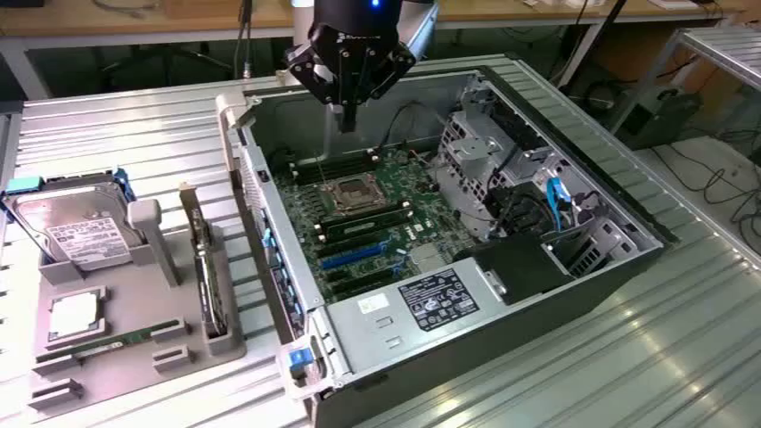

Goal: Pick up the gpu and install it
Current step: 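Reach for the gpu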

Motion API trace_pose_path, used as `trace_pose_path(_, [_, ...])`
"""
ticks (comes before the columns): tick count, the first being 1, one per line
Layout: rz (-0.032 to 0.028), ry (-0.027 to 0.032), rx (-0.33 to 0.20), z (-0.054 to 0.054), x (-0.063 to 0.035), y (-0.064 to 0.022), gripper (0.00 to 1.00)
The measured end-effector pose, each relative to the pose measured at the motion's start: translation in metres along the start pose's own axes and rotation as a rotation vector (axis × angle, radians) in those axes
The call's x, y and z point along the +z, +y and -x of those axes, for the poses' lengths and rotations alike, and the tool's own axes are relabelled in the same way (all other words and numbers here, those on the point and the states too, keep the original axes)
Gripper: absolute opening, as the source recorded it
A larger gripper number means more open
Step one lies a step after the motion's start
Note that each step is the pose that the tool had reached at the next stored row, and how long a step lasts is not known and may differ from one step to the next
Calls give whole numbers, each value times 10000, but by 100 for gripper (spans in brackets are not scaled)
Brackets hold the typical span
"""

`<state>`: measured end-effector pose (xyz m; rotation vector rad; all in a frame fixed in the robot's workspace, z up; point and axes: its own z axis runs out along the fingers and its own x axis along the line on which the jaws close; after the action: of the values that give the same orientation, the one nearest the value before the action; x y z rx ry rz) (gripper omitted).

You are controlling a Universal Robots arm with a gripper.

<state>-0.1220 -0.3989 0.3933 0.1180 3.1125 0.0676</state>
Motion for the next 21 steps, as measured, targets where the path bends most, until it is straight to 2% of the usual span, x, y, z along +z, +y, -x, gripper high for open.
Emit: trace_pose_path(21, [0,-1,0,-115,-3,-9,11])
